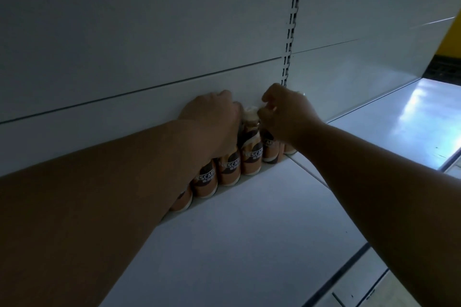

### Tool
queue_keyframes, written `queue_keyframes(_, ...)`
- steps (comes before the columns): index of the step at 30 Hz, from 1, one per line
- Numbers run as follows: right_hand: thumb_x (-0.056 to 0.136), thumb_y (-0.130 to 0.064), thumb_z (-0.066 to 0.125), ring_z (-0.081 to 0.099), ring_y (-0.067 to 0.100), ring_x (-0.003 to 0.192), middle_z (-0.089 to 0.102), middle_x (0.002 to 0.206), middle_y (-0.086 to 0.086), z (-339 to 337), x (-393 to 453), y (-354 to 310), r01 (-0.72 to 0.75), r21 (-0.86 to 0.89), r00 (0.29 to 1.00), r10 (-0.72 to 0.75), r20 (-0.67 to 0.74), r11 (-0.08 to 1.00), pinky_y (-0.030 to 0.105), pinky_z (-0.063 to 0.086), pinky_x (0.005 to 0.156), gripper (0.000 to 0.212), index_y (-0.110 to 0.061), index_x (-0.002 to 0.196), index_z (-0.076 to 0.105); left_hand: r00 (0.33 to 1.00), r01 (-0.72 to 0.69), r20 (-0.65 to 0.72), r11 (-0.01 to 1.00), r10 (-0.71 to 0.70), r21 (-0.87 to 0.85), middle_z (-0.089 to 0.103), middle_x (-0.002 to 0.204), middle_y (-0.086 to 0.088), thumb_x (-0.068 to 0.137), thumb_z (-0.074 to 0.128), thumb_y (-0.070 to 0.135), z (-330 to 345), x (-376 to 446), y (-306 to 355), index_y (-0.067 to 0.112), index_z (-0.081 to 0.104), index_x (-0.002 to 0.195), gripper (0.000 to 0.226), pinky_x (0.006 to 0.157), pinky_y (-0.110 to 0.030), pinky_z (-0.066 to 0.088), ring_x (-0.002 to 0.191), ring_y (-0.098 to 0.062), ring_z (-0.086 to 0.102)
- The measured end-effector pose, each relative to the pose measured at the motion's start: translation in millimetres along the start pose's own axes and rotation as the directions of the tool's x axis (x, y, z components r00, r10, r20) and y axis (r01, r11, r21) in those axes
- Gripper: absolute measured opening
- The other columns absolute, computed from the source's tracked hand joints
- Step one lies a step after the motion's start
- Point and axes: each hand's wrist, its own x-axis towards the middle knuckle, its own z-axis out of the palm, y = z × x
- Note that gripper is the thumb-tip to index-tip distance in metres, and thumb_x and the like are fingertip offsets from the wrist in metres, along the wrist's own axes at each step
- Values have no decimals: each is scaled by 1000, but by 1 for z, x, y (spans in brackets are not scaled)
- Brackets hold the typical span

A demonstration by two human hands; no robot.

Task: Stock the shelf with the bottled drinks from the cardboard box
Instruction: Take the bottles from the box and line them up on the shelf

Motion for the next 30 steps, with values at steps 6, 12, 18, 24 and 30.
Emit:
queue_keyframes(6, 90, -16, 55, 53, 14, 72, 57, 94, 2, -11, -3, 32, -4, -116, 986, -16, -165, 993, 22, 44, 58, 13, -16, 102, 58, 967, -144, -210, 990, 143, 12, 52, 104, -10, 87, 50, 25, 1, 28, 25, 13, 51, 107, 23, 71, -34, 30, 90, -26, 48)
queue_keyframes(12, 90, -23, 60, 49, 16, 81, 46, 120, 9, -13, 16, 57, -81, -243, 991, 52, -123, 967, 28, 47, 67, 31, -20, 120, 53, 958, -192, -229, 980, 174, -56, 54, 99, -7, 91, 49, 21, 10, 67, 52, 13, 55, 106, 18, 71, -31, 30, 81, -17, 36)
queue_keyframes(18, 90, -29, 60, 54, 17, 71, 54, 86, 1, -21, 37, 74, -44, -255, 995, 19, -99, 966, 24, 39, 52, 20, -19, 106, 51, 995, -98, 17, 988, 101, -116, 54, 92, -5, 89, 52, 15, 17, 90, 61, 16, 57, 106, 18, 68, -34, 39, 80, -20, 50)
queue_keyframes(24, 91, -21, 53, 56, 15, 65, 54, 75, -3, -20, 44, 78, -53, -178, 990, 28, -142, 983, 25, 42, 50, 6, -20, 97, 52, 992, -121, 13, 991, 122, -64, 55, 89, -3, 93, 50, 32, 17, 100, 60, 17, 58, 102, 19, 67, -33, 40, 79, -20, 53)
queue_keyframes(30, 93, -28, 53, 58, 16, 70, 56, 90, -1, -23, 46, 90, -74, -156, 997, 67, -48, 985, 22, 44, 49, 30, -23, 123, 49, 993, -111, 33, 989, 115, -102, 54, 94, -4, 91, 54, 25, 18, 101, 62, 19, 54, 106, 16, 67, -33, 38, 81, -20, 51)
